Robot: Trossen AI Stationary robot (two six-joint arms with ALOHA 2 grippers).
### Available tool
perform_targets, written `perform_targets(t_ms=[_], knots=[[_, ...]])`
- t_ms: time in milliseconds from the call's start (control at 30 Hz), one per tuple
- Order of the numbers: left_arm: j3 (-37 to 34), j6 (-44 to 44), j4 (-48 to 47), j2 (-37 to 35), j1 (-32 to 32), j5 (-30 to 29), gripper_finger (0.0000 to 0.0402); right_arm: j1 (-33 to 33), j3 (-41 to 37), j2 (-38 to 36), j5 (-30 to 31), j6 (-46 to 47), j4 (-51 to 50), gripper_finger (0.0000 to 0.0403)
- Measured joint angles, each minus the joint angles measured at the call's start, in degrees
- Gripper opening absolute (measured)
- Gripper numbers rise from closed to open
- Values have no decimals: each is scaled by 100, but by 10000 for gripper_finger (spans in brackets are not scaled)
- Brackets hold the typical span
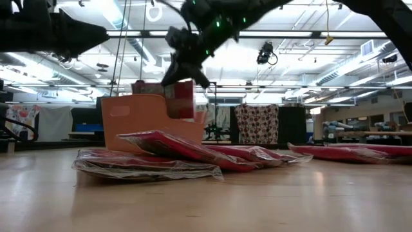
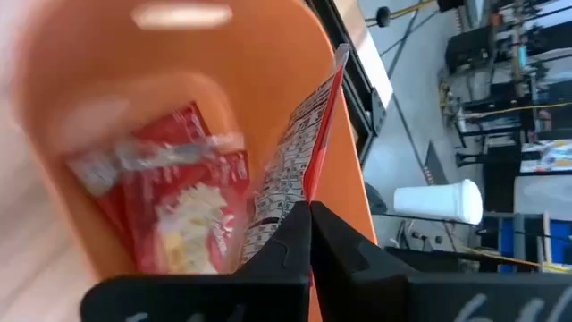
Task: Sort popcorn bags into baskets
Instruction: Put the red popcorn bag into the orange bin
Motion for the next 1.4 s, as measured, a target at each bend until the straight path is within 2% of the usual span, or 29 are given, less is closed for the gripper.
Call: perform_targets(t_ms=[167,367,500,567,633,767,867,967,1133,1400], knots=[[0,942,137,0,2,127,194,-368,-274,6,-654,-207,509,7],[0,1743,335,2,2,1019,194,-596,-552,52,-1382,-444,1002,8],[0,2066,371,2,1,1165,194,-655,-727,55,-1475,-357,982,23],[0,2214,374,2,2,1163,194,-673,-823,49,-1447,-294,896,40],[0,2342,373,2,2,1169,194,-674,-966,51,-1174,-288,825,61],[0,2560,380,2,2,1169,194,-590,-1028,53,-5,-123,902,103],[0,2662,383,2,2,1169,194,-409,-1030,3,1054,410,1093,122],[0,2738,404,2,2,1169,194,-223,-1023,-210,1578,947,883,127],[0,2819,401,2,13,1169,194,123,-1023,-408,1639,2428,-255,127],[0,2243,618,2,13,1171,194,672,-1023,-442,1695,5766,-1714,126]])
